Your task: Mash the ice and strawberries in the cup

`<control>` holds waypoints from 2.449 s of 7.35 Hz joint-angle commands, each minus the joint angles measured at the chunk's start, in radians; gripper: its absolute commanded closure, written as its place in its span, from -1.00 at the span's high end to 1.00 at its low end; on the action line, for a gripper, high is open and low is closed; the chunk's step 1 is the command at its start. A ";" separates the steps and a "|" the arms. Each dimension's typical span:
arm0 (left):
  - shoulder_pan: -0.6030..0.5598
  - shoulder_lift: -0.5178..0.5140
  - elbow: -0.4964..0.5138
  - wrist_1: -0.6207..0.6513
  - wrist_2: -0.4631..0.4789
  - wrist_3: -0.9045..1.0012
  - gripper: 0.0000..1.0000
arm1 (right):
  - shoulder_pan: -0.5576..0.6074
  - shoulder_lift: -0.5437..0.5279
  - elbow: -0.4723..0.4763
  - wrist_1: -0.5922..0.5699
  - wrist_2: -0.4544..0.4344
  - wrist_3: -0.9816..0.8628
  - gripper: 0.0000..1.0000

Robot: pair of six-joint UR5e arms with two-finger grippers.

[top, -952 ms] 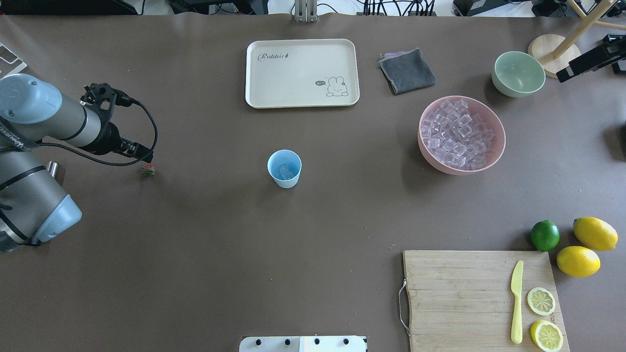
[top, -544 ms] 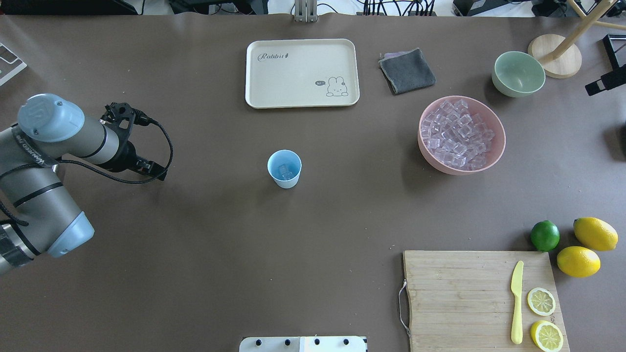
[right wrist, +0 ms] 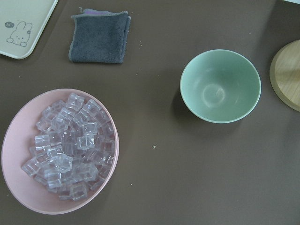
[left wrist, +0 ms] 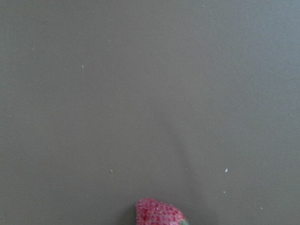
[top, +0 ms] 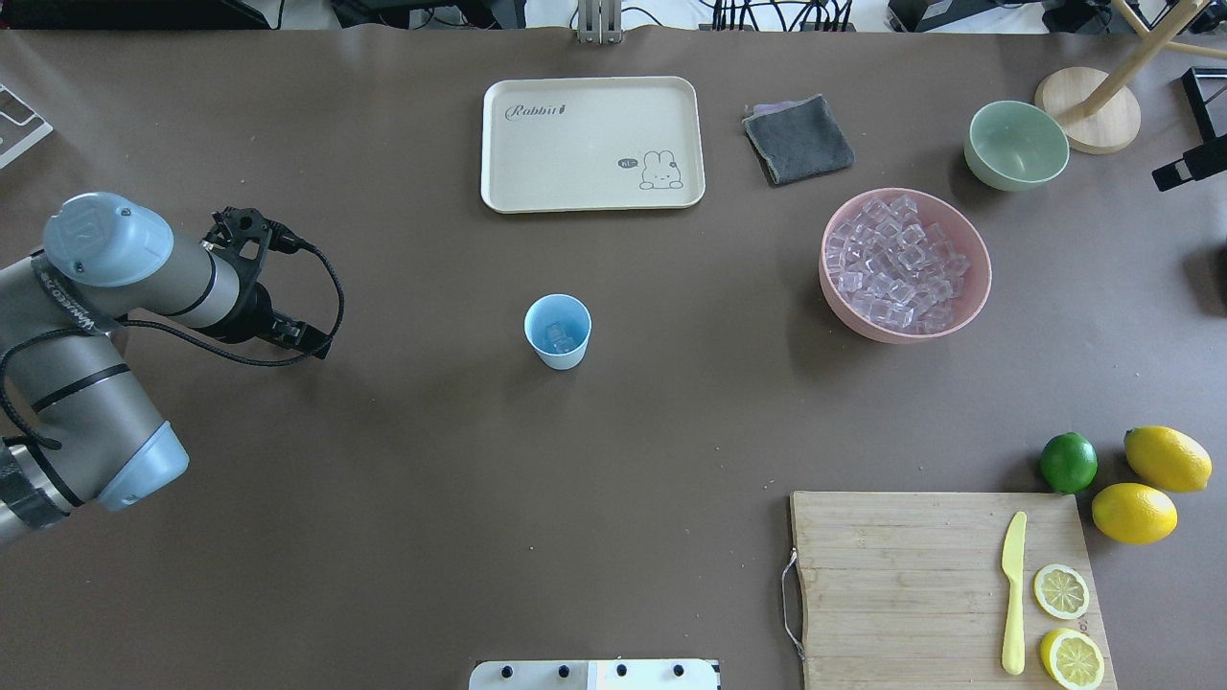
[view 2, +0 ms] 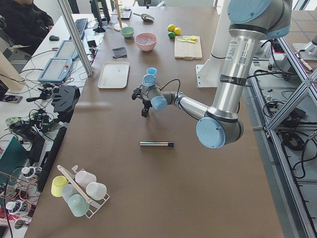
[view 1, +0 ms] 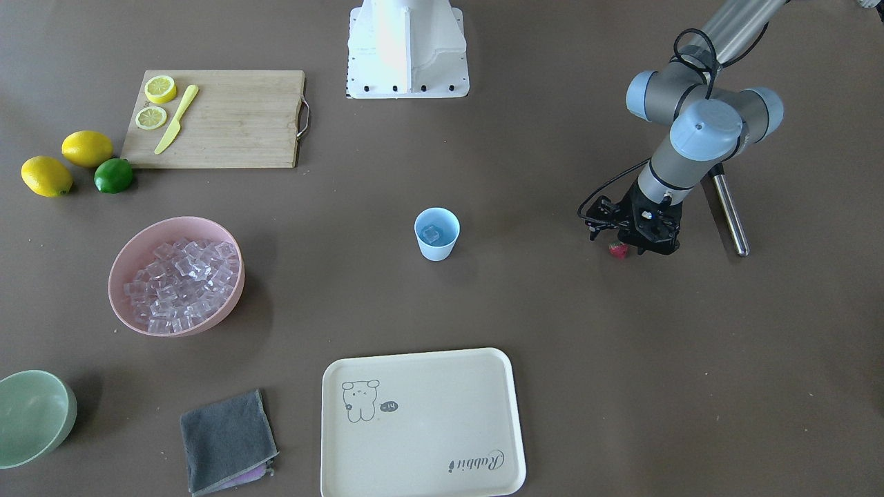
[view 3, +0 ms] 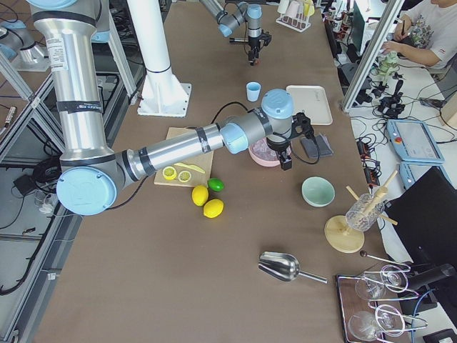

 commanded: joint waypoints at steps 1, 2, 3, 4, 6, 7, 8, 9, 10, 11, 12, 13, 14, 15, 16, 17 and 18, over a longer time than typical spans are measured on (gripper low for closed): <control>-0.001 -0.019 0.004 0.002 0.001 0.005 0.94 | -0.002 -0.001 -0.004 0.000 -0.004 -0.006 0.91; -0.001 -0.019 0.016 0.001 0.000 0.005 0.94 | -0.002 -0.001 -0.004 0.002 -0.004 -0.006 0.91; -0.003 -0.020 0.020 0.001 0.000 0.005 0.93 | -0.002 -0.001 -0.003 0.002 -0.004 -0.006 0.91; -0.003 -0.019 0.020 0.001 0.000 0.005 0.74 | -0.002 -0.005 0.002 0.002 -0.004 -0.006 0.91; -0.003 -0.020 0.033 0.001 0.000 -0.004 0.52 | -0.007 -0.007 0.000 0.002 -0.021 -0.006 0.91; -0.004 -0.020 0.033 0.001 0.000 -0.004 0.50 | -0.008 -0.009 0.000 0.002 -0.023 -0.008 0.90; -0.007 -0.020 0.033 0.001 0.000 -0.007 0.41 | -0.010 -0.009 0.002 0.002 -0.023 -0.006 0.90; -0.013 -0.020 0.030 0.001 -0.002 -0.001 0.31 | -0.012 -0.009 0.000 0.002 -0.023 -0.006 0.90; -0.013 -0.020 0.031 0.002 0.001 0.005 0.12 | -0.012 -0.006 0.003 0.002 -0.021 -0.006 0.90; -0.015 -0.020 0.021 0.002 0.000 0.002 0.06 | -0.012 -0.007 0.015 0.002 -0.023 -0.006 0.90; -0.016 -0.020 0.019 0.002 0.000 0.002 -0.05 | -0.012 -0.009 0.017 0.002 -0.023 -0.006 0.91; -0.016 -0.020 0.017 0.005 0.003 -0.014 -0.38 | -0.012 -0.012 0.019 0.002 -0.023 -0.006 0.91; -0.021 -0.020 0.011 0.007 0.006 -0.068 -0.99 | -0.012 -0.019 0.019 0.003 -0.021 -0.006 0.91; -0.021 -0.019 0.010 0.007 0.006 -0.071 -1.00 | -0.012 -0.021 0.019 0.018 -0.023 -0.005 0.91; -0.023 -0.020 -0.001 0.007 0.004 -0.071 -1.00 | -0.012 -0.021 0.019 0.020 -0.023 -0.005 0.91; -0.026 -0.020 -0.007 0.008 0.003 -0.071 -1.00 | -0.012 -0.021 0.019 0.021 -0.021 -0.002 0.91; -0.032 -0.022 -0.012 0.010 0.001 -0.073 -1.00 | -0.012 -0.021 0.019 0.022 -0.021 0.000 0.91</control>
